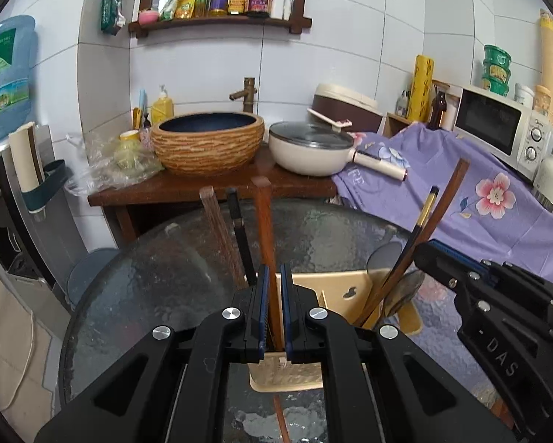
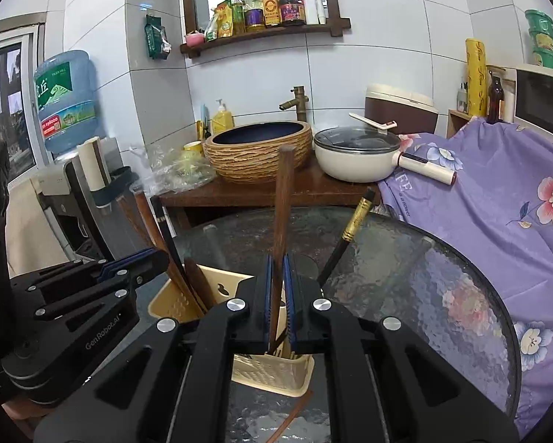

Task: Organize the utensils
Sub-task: 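Lift both brown chopsticks and carry them above the cream holder with both tools, then open both tools to drop the brown chopsticks into the holder and withdraw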

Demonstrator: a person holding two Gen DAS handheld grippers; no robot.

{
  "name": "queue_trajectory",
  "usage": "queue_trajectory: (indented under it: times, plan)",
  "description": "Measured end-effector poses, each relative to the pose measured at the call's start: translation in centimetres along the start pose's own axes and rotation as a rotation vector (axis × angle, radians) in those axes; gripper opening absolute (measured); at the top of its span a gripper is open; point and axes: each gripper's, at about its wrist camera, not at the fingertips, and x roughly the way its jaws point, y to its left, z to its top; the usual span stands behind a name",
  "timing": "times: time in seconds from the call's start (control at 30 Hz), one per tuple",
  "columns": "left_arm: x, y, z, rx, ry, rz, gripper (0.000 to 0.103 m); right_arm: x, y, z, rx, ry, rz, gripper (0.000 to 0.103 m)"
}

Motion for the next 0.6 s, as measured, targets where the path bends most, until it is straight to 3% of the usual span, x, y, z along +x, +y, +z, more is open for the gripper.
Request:
queue_trajectory:
  times: [0.07, 0.13, 0.17, 0.23, 0.27, 0.4, 0.5, 0.6]
  plan:
    - [0.2, 0.0, -0.1, 0.005, 0.016, -0.005, 0.010, -0.2, 0.0, -0.2, -0.007, -0.017, -0.017, 0.008]
    - [-0.3, 0.2, -0.1, 0.006, 0.000, 0.004, 0.029, -0.7, 0.1, -0.3, -0.025, -0.036, -0.035, 0.010]
    - [-0.9, 0.4, -0.1, 0.003, -0.017, 0.004, 0.035, -1.2, 0.1, -0.5, -0.034, -0.053, -0.042, 0.016]
    - [-2.3, 0.7, -0.1, 0.000, -0.058, -0.004, 0.051, -2.4, 0.0, -0.8, -0.033, -0.088, -0.043, 0.042]
    - [-3.3, 0.7, -0.3, 0.007, -0.080, -0.007, 0.053, -3.2, -0.1, -1.0, -0.027, -0.113, -0.043, 0.057]
    - [-6.3, 1.0, -2.4, 0.033, -0.150, 0.014, 0.077, -5.9, -0.3, -2.8, -0.010, -0.143, -0.059, 0.058]
    - [-7.0, 1.8, -5.9, 0.040, -0.136, 0.054, 0.078, -6.9, -0.7, -5.4, 0.014, -0.096, -0.062, 0.059]
    - [-5.3, 2.5, -8.8, 0.045, -0.034, 0.060, 0.078, -6.3, -1.3, -8.3, 0.055, 0.010, -0.045, 0.060]
